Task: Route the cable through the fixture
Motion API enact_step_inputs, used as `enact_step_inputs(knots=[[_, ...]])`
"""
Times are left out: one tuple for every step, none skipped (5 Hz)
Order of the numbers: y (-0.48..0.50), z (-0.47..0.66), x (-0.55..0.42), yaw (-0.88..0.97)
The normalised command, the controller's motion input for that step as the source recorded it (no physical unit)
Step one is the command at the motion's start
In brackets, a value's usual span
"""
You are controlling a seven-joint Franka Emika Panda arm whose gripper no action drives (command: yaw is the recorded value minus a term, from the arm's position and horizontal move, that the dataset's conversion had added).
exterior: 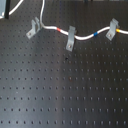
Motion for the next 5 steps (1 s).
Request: enact_step_inputs(knots=[[-0.005, 0.05, -0.002, 0.00], [-0.087, 0.48, 0.031, 0.57], [-0.066, 0.48, -0.024, 0.78], [-0.079, 0.41, -0.039, 0.67], [-0.037, 0.23, -0.130, 0.60]])
